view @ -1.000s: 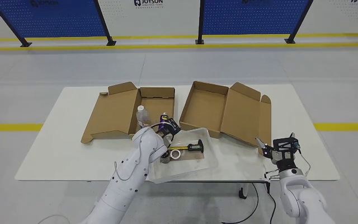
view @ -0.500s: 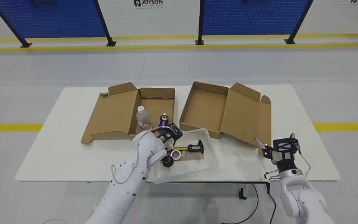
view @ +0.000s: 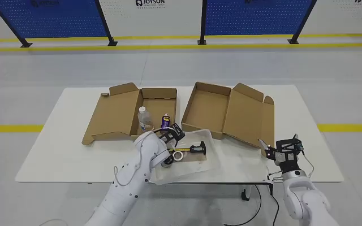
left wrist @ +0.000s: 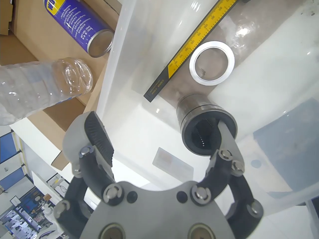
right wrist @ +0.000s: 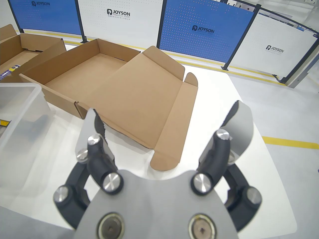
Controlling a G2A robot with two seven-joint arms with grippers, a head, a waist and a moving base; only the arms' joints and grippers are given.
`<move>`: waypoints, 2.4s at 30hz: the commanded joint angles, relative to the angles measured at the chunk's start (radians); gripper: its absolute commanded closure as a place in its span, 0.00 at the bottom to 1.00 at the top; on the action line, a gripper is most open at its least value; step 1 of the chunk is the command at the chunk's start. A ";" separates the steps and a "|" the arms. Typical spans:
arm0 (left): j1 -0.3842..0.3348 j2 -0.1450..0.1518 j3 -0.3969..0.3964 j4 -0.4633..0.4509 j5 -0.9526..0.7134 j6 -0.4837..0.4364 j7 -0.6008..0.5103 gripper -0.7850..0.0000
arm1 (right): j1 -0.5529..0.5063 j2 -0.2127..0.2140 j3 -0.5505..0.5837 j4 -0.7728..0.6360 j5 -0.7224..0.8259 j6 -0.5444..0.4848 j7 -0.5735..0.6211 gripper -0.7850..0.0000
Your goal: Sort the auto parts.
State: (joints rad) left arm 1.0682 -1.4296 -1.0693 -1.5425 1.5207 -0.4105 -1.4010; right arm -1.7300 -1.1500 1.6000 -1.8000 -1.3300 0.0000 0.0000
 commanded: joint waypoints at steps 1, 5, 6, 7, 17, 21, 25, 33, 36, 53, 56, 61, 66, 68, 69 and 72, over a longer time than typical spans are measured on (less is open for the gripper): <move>0.004 0.001 0.001 -0.006 0.000 -0.002 -0.002 0.00 | 0.000 0.000 0.000 0.000 0.000 0.000 0.000 0.00; 0.013 0.005 0.004 -0.021 0.005 -0.005 -0.003 0.19 | 0.000 0.000 0.000 0.000 0.000 0.000 0.000 0.00; 0.015 0.005 0.004 -0.025 0.005 -0.005 -0.003 0.21 | 0.000 0.000 0.000 0.000 0.000 0.000 0.000 0.00; 0.017 0.006 0.005 -0.029 0.008 -0.006 -0.003 0.20 | 0.000 0.000 0.000 0.000 0.000 0.000 0.000 0.00; 0.034 0.014 0.019 -0.038 -0.003 -0.012 0.004 0.47 | 0.000 0.000 0.000 0.000 0.000 0.000 0.000 0.00; 0.029 0.017 0.029 -0.027 -0.019 -0.011 0.003 0.52 | 0.000 0.000 0.000 0.000 0.000 0.000 0.000 0.00; 0.020 0.021 0.038 -0.010 -0.038 -0.010 0.002 0.53 | 0.000 0.000 0.000 0.000 0.000 0.000 0.000 0.00; 0.015 0.036 0.057 -0.005 -0.066 -0.003 -0.006 0.52 | 0.000 0.000 0.000 0.000 0.000 0.000 0.000 0.00; 0.013 0.041 0.064 -0.007 -0.084 -0.001 -0.008 0.53 | 0.000 0.000 0.000 0.000 0.000 0.000 0.000 0.00; -0.019 0.069 0.085 0.016 -0.183 0.022 -0.026 1.00 | 0.000 0.000 0.000 0.000 0.000 0.000 0.000 0.00; -0.017 0.072 0.078 0.000 -0.182 0.028 -0.023 1.00 | 0.000 0.000 0.000 0.000 0.000 0.000 0.000 0.00; -0.006 0.078 0.056 -0.041 -0.185 0.050 -0.005 1.00 | 0.000 0.000 0.000 0.000 0.000 0.000 0.000 0.00; 0.007 0.084 0.035 -0.098 -0.183 0.077 0.014 1.00 | 0.000 0.000 0.000 0.000 0.000 0.000 0.000 0.00; 0.015 0.086 0.023 -0.129 -0.196 0.089 0.022 1.00 | 0.000 0.000 0.000 0.000 0.000 0.000 0.000 0.00; 0.018 0.087 0.018 -0.147 -0.204 0.091 0.021 1.00 | 0.000 0.000 0.000 0.000 0.000 0.000 0.000 0.00; 0.029 0.090 0.003 -0.202 -0.247 0.087 0.011 1.00 | 0.000 0.000 0.000 0.000 0.000 0.000 0.000 0.00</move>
State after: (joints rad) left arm 1.0927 -1.3408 -1.0611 -1.7226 1.2977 -0.3190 -1.3845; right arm -1.7300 -1.1500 1.6000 -1.8000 -1.3300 0.0000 0.0000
